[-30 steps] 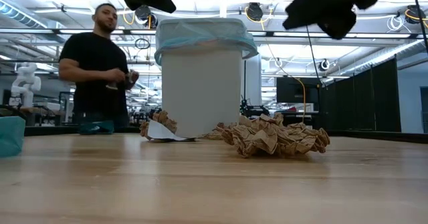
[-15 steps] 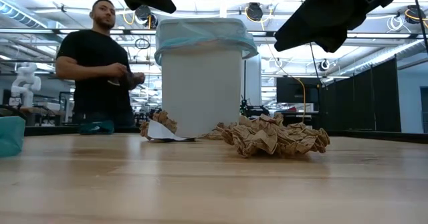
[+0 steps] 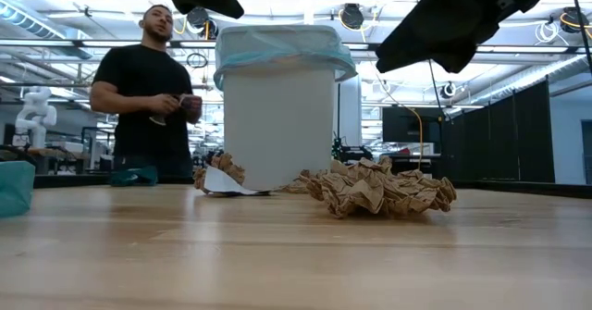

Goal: Place trash/remove bag and relplace
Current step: Put the brown paper into the blue trash bag inside the white trash bin

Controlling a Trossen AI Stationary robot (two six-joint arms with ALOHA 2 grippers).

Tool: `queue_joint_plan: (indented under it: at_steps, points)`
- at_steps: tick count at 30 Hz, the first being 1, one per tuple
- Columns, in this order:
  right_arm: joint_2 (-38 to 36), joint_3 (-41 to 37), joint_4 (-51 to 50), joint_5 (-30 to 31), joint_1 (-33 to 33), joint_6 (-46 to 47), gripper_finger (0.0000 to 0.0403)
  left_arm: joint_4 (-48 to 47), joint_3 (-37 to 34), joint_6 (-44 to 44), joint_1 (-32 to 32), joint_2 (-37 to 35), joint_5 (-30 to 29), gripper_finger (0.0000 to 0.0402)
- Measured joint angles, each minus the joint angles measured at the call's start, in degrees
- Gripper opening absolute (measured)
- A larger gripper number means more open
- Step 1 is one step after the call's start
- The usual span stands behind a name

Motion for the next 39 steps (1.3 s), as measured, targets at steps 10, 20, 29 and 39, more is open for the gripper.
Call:
queue_joint_plan:
  at_steps: [10, 20, 29, 39]
  points:
    - [0.0, 0.0, -0.1, 0.0, 0.0, 0.0, 0.0134, 0.0, 0.0, 0.0, 0.0, 0.0, 0.0, 0.0164]
    - [0.0, 0.0, -12.6, 0.0, -1.6, 8.6, 0.0134, 0.0, 0.0, 0.0, 0.0, 0.0, 0.0, 0.0164]
    - [0.0, -5.5, -9.6, 1.6, -2.7, 11.7, 0.0134, 0.0, 0.0, 0.0, 0.0, 0.0, 0.0, 0.0164]
    - [0.0, -13.8, 2.6, -1.9, -7.1, 14.4, 0.0134, 0.0, 0.0, 0.0, 0.0, 0.0, -0.2, 0.0164]
